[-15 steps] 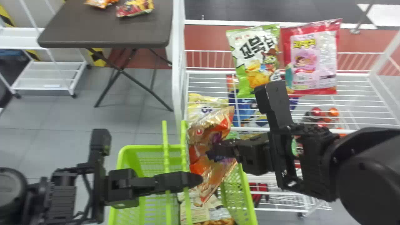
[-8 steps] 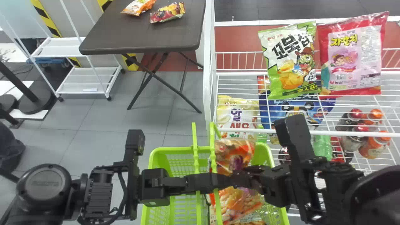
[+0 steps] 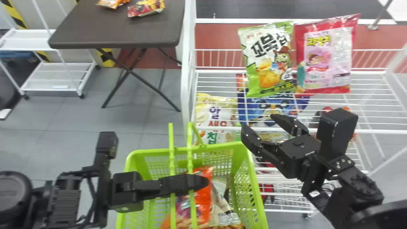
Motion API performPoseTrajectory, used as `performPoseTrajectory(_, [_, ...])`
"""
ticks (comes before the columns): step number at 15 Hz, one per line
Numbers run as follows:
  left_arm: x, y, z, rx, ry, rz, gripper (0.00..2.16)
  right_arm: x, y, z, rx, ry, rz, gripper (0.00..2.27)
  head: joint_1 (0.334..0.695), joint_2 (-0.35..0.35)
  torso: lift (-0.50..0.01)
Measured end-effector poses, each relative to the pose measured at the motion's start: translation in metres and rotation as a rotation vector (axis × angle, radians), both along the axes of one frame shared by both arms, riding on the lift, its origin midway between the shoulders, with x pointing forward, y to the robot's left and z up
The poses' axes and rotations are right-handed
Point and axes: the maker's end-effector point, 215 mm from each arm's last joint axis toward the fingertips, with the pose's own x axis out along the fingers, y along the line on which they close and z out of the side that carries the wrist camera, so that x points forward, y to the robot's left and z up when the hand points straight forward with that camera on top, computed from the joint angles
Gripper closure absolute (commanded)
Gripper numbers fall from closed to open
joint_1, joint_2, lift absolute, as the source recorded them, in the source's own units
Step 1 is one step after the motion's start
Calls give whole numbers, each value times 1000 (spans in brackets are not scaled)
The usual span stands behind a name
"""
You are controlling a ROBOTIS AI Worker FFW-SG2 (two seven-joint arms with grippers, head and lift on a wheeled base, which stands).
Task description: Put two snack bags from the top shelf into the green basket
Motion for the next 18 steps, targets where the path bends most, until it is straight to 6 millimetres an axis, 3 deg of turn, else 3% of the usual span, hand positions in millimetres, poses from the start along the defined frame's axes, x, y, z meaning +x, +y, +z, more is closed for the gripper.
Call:
performPoseTrajectory(4, [-1,2,-1,-3,6,7,2142,-11,-42,-2,23,-158,-106,80,695,-104,-1])
performPoseTrajectory(11, [-4,6,-3,-11,18,28,2142,-47,-56,-11,48,-266,-185,83,695,-134,-1])
performPoseTrajectory(18, [-4,8,-4,-12,21,39,2142,-53,-82,-12,32,-277,-251,83,695,-177,-1])
